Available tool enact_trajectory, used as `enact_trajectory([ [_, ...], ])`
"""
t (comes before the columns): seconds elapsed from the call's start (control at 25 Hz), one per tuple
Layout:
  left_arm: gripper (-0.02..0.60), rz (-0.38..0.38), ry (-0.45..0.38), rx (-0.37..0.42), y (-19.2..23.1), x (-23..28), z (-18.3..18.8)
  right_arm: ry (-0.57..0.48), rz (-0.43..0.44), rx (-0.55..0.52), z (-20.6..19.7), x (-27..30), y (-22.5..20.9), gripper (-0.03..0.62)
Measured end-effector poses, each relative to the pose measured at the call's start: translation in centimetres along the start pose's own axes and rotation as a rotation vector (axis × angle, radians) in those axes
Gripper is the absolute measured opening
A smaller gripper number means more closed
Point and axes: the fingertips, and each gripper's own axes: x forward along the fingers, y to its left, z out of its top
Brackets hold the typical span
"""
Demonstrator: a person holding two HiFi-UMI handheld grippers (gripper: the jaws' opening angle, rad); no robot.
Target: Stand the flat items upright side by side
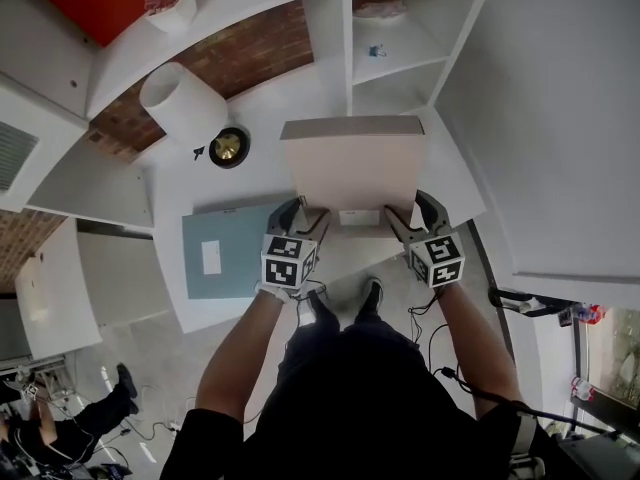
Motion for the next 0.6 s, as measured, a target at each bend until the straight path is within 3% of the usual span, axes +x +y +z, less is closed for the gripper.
enact_trajectory([
  [0.12,0.264,-0.004,0.003,0.063,-0.3,-0.1,-0.2,-0.018,-0.041,-0.078,-0.3,-0.7,0.2,0.284],
  [0.28,0.253,0.043,0.009,0.21,-0.2,0.1,-0.1,0.032,-0.108,-0.205,-2.1,-1.0,0.2,0.265],
  [0.44,0.254,0.063,0.025,0.152,0.2,0.7,-0.6,0.048,-0.124,-0.213,-2.9,-1.1,0.5,0.249],
  [0.6,0.253,0.064,0.026,0.152,0.6,1.1,-0.6,0.06,-0.096,-0.216,-3.0,-1.0,0.6,0.252],
])
